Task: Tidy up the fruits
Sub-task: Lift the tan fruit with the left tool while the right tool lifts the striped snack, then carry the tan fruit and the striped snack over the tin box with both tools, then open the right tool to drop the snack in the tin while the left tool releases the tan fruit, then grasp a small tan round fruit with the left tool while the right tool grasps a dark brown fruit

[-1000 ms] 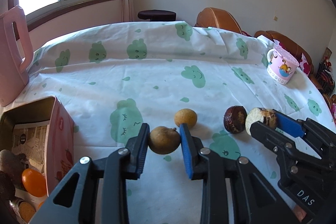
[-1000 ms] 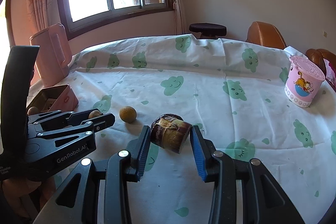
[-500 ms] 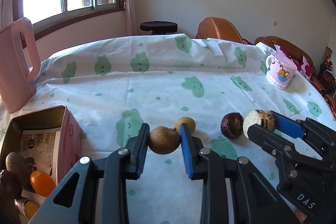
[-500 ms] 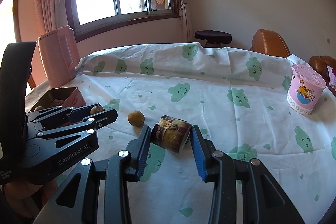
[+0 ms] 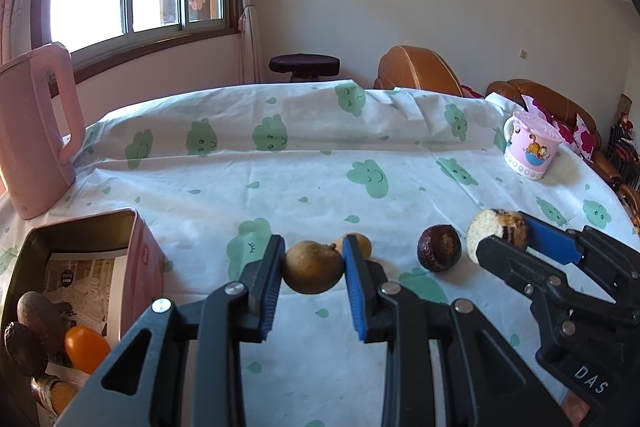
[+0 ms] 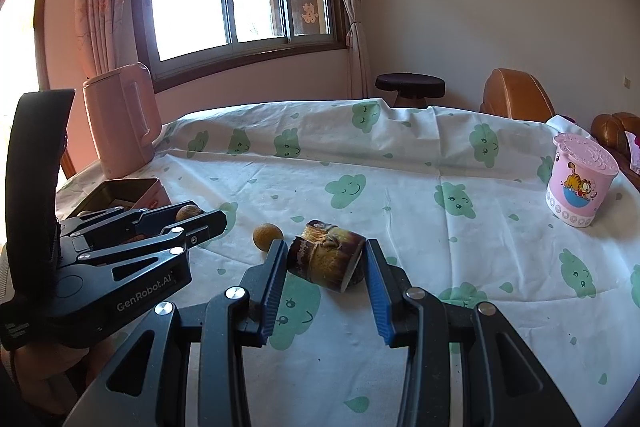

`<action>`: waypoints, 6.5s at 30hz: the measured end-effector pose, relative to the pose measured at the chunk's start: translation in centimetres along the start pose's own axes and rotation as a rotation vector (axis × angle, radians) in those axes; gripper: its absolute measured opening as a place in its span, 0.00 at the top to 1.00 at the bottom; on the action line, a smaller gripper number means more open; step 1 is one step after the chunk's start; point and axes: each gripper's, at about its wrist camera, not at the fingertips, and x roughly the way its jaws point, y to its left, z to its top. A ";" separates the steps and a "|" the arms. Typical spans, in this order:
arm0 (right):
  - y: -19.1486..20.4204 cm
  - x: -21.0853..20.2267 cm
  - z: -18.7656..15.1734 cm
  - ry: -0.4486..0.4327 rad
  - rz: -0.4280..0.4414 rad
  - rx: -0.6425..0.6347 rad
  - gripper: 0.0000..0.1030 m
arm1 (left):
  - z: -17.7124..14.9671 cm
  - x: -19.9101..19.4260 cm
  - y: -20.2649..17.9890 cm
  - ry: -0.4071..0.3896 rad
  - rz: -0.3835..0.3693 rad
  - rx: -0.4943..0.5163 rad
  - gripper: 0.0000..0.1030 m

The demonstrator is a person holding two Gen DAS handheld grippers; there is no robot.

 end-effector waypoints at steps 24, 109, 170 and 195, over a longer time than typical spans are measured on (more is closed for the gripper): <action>0.3 -1.7 -0.2 -0.094 -0.005 -0.016 0.60 | -0.1 -1.8 0.0 -0.092 0.017 -0.001 0.70; 18.0 2.6 0.9 -0.081 0.323 -0.273 0.60 | -3.2 -7.9 15.6 -0.049 0.273 -0.160 0.70; 17.3 4.0 1.4 -0.084 0.278 -0.197 0.28 | -3.6 -7.5 16.4 -0.023 0.300 -0.193 0.19; 5.4 2.6 0.8 0.034 -0.032 -0.130 0.28 | -1.8 -7.2 8.7 -0.046 0.241 -0.065 0.07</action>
